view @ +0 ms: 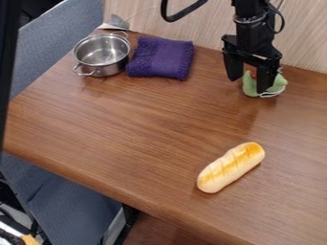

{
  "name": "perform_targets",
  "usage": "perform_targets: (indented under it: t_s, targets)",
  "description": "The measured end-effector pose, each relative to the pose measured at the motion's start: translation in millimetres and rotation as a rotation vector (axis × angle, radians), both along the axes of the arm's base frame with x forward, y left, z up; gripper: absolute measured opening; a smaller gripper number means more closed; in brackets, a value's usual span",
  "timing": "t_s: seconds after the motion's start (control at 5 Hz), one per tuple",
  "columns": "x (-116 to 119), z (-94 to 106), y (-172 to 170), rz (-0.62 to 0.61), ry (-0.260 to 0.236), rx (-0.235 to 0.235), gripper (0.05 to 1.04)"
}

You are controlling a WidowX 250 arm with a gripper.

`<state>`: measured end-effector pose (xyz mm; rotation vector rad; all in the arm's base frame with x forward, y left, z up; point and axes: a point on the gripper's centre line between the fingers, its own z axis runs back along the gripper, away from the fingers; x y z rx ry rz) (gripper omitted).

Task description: Moved the green item to the upper right side of the table

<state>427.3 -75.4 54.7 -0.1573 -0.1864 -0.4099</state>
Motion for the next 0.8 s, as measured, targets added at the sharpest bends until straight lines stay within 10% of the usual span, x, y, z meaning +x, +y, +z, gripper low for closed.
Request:
perform_targets:
  t_s: [0.8]
  targets:
    - [-0.2, 76.0, 16.6, 0.043, -0.13, -0.069, 1.001]
